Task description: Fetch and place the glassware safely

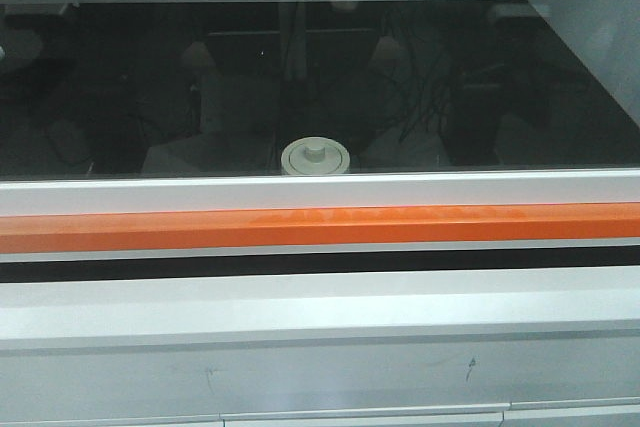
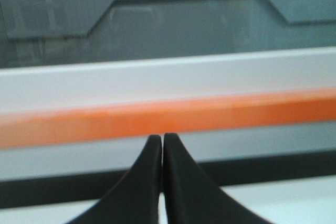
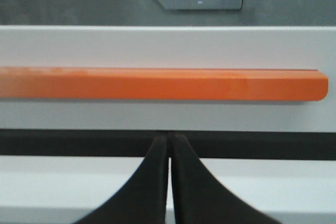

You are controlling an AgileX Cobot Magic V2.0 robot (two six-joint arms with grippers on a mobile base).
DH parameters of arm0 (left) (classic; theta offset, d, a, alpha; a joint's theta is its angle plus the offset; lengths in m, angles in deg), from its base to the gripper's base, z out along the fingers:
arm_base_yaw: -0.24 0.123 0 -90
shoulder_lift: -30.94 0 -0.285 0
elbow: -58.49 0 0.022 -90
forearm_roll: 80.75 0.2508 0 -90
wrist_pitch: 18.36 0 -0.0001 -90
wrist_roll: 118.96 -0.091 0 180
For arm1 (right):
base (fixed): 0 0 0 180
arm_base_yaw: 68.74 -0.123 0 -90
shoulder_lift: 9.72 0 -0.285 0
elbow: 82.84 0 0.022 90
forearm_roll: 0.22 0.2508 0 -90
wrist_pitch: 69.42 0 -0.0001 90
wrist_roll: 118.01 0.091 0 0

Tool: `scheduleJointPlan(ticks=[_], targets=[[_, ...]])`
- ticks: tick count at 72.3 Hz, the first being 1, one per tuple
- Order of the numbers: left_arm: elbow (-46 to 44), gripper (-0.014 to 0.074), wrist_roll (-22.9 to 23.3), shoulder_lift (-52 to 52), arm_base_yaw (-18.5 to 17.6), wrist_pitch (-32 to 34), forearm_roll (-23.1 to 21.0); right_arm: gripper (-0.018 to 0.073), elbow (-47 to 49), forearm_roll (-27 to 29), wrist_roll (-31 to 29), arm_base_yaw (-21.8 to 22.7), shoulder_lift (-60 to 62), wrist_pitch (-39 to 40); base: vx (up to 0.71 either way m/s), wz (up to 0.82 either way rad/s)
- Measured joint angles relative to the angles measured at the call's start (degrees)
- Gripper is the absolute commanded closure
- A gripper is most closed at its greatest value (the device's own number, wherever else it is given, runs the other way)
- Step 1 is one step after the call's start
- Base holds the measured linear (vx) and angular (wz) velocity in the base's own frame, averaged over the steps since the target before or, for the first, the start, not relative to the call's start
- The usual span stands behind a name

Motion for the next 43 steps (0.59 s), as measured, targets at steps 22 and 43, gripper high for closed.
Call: scheduleJointPlan(ticks=[22,43], targets=[[-11.68,0.0603,0.83,5.55,0.00,-1.62,0.19,0.0567,9.82,2.97,1.92,0.00,-1.08,-2.35,0.00,0.00],[-19.51,0.0603,0.87,20.56,0.00,-6.52,0.38,0.0567,19.67,2.02,-0.50,0.00,-16.34,-6.83,0.00,0.00]])
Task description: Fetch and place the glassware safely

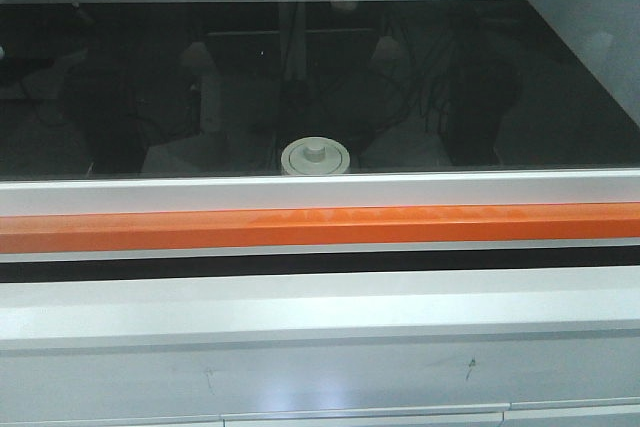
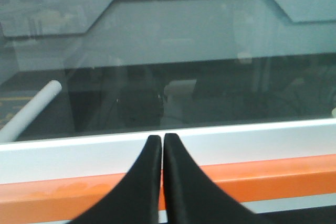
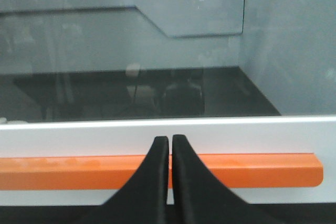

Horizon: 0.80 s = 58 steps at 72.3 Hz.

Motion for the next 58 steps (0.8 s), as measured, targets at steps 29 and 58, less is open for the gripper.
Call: scheduleJointPlan(ticks=[29,58], targets=[[1.40,0.0603,0.02,0.24,0.00,0.87,0.00,0.0566,0.04,-0.46,-0.19,-1.93,-6.11,1.11,0.00,0.00],[10.82,0.0603,0.21,5.59,0.00,9.75,0.00,0.0564,-10.55,2.58,-0.15,-2.01,-15.15,17.10,0.00,0.00]])
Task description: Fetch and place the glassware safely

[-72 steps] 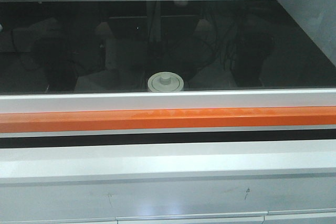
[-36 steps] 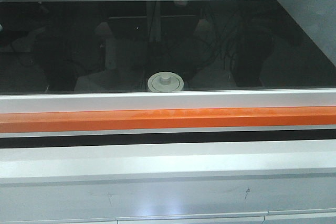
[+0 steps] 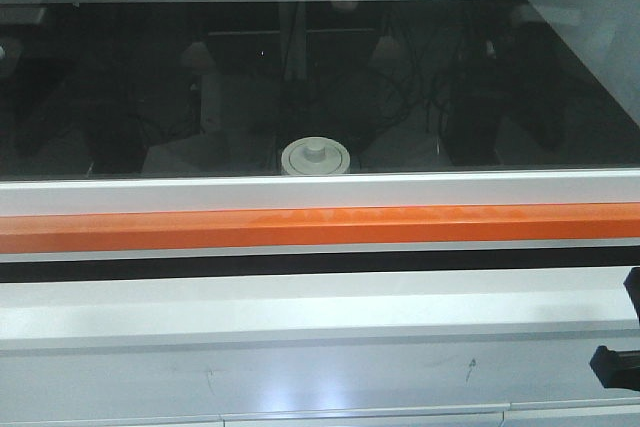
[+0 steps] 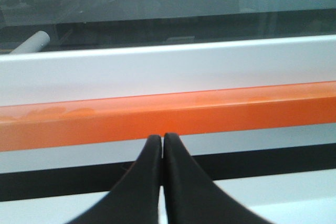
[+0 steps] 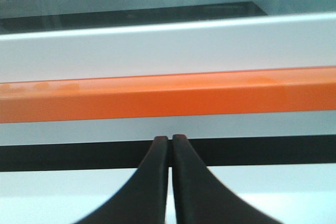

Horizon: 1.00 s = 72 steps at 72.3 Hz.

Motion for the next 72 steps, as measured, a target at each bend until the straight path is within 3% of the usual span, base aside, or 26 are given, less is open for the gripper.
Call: scheduleJointPlan(ticks=[18,72], targets=[[0.05,0.0603,0.00,8.55,0.00,2.25,0.00,0.0563,-0.08,0.40,0.00,0.00,-6.99,3.96,0.00,0.00],[0.05,0.0603,0.00,26.92,0.00,19.18,0.00,0.0560,-0.08,-3.72,0.00,0.00,-23.88,20.12,0.00,0.00]])
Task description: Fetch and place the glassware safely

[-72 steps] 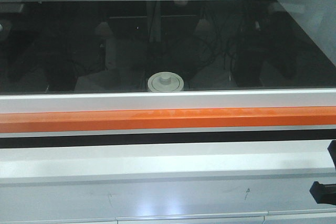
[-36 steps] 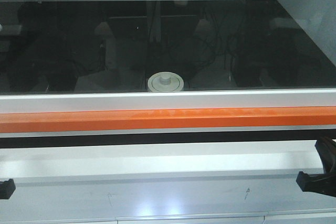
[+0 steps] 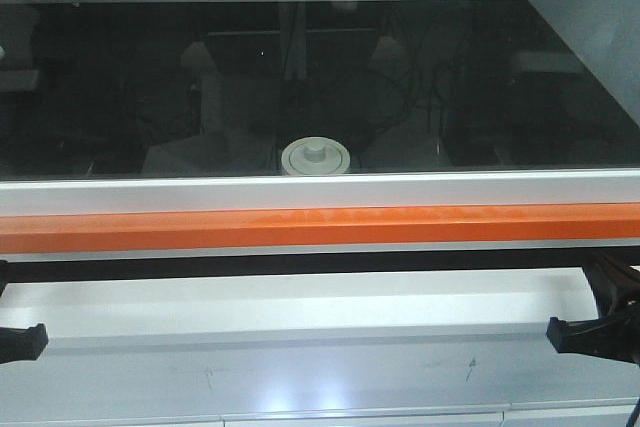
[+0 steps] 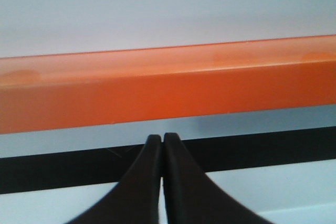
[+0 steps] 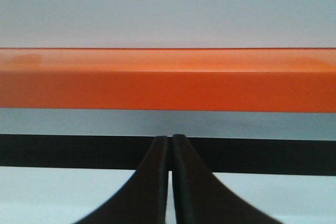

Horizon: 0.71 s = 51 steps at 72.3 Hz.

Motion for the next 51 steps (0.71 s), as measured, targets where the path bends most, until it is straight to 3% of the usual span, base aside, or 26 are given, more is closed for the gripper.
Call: scheduleJointPlan(ticks=[51], targets=[[0.00,0.0603,0.00,9.40,0.00,12.61,0.00,0.0560,0.05,0.00,0.00,0.00,-12.58,14.95,0.00,0.00]])
